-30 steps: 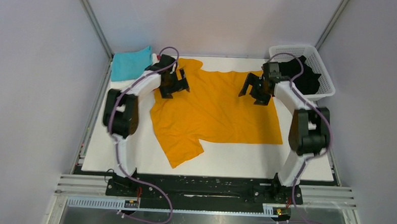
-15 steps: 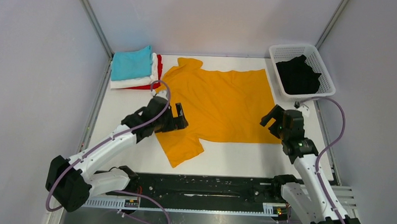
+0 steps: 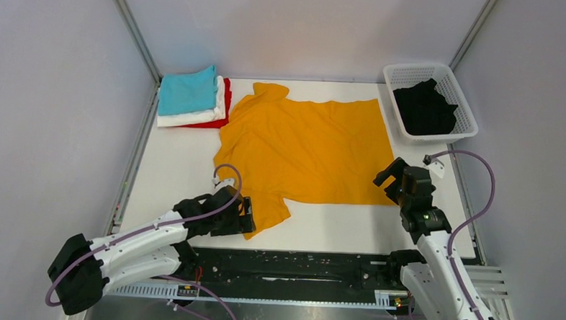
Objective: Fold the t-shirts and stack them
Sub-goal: Flatten out the tshirt
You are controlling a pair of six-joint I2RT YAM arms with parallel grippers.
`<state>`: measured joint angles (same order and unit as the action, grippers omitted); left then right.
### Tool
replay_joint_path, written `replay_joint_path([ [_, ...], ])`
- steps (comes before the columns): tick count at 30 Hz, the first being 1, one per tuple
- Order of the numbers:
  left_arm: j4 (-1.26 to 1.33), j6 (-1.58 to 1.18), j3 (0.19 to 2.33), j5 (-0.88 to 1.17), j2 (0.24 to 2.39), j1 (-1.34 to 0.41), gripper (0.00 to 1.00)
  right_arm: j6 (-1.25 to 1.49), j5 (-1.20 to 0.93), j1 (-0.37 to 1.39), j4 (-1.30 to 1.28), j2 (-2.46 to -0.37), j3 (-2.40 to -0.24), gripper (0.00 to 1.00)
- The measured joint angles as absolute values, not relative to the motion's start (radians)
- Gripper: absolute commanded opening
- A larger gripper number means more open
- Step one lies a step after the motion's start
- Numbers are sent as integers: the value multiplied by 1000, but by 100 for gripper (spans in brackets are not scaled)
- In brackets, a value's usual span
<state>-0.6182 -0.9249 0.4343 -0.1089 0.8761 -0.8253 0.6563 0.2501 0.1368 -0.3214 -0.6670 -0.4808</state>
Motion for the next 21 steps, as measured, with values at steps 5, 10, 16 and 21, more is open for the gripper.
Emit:
replay_joint_path([
  [5, -593, -970, 421, -105, 914, -870, 72, 652, 243, 137, -322, -719, -481, 99],
  [10, -574, -1015, 427, -102, 948, -945, 64, 652, 243, 137, -322, -728, -481, 99],
  [16, -614, -1058, 495, -152, 1075, -1015, 46, 648, 244, 137, -322, -731, -481, 100],
  [21, -644, -1078, 555, -197, 1182, -1039, 32, 645, 244, 137, -322, -731, -481, 100],
])
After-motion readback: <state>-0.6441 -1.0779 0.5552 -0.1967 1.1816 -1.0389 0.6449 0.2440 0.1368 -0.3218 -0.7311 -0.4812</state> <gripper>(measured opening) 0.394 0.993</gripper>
